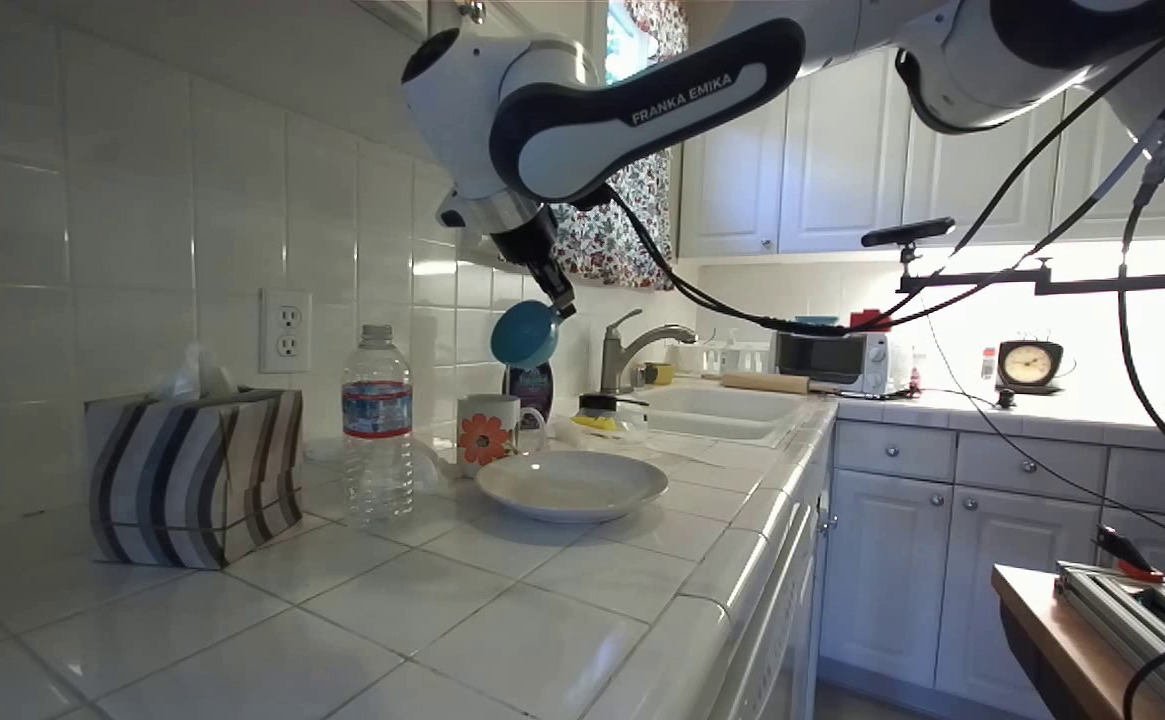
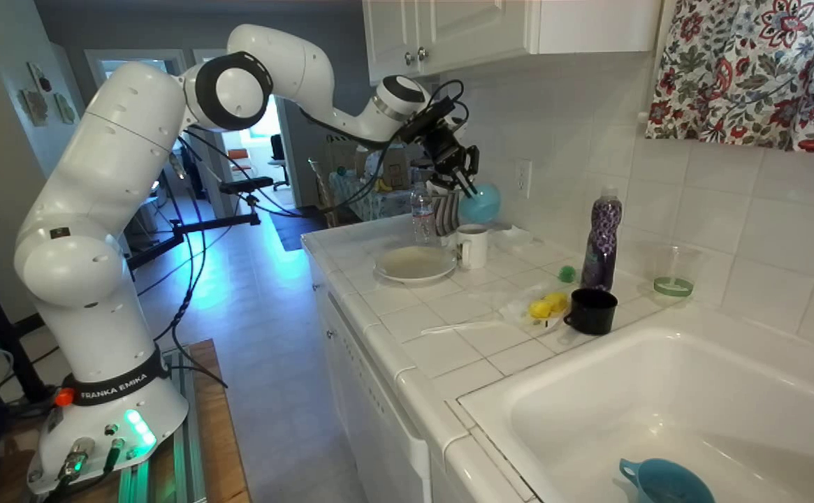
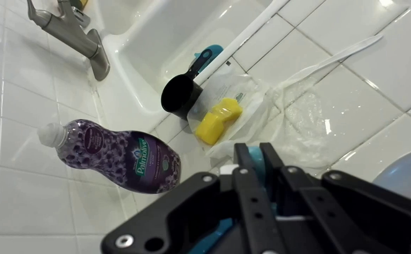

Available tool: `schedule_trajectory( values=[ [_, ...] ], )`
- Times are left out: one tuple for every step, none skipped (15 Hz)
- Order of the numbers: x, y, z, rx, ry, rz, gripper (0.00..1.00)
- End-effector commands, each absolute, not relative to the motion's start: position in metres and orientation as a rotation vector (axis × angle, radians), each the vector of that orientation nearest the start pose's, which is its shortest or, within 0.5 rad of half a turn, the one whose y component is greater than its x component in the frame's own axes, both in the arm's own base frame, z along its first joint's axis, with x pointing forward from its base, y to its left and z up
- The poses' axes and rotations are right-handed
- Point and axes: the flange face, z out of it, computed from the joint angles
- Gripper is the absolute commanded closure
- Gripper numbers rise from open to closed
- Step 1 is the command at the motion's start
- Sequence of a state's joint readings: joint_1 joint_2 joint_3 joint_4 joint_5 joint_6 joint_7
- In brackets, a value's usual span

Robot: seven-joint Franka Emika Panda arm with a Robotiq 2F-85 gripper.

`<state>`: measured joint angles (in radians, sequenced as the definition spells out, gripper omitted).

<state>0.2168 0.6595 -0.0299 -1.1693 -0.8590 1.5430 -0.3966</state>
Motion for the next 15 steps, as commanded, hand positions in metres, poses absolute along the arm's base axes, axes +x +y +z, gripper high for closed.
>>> schedule_trajectory(
  values=[
    [0.724,0.062,0.429,2.073,0.771,-0.458,0.97],
    [0.724,0.063,0.429,2.066,0.771,-0.461,0.97],
    [0.725,0.063,0.429,2.058,0.772,-0.465,0.97],
    [0.725,0.064,0.429,2.051,0.772,-0.469,0.97],
    [0.726,0.065,0.429,2.045,0.772,-0.471,0.97],
    [0.726,0.066,0.429,2.041,0.773,-0.472,0.97],
    [0.727,0.067,0.43,2.038,0.775,-0.473,0.97],
    [0.727,0.067,0.43,2.035,0.775,-0.474,0.97],
    [0.728,0.068,0.43,2.032,0.777,-0.476,0.97],
    [0.729,0.069,0.431,2.028,0.778,-0.477,0.97],
    [0.729,0.07,0.43,2.024,0.781,-0.48,0.97],
    [0.73,0.07,0.43,2.02,0.782,-0.484,0.97],
    [0.73,0.071,0.43,2.017,0.786,-0.488,0.97],
    [0.73,0.072,0.43,2.012,0.786,-0.496,0.97],
    [0.73,0.072,0.43,2.007,0.788,-0.504,0.97]
  ],
)
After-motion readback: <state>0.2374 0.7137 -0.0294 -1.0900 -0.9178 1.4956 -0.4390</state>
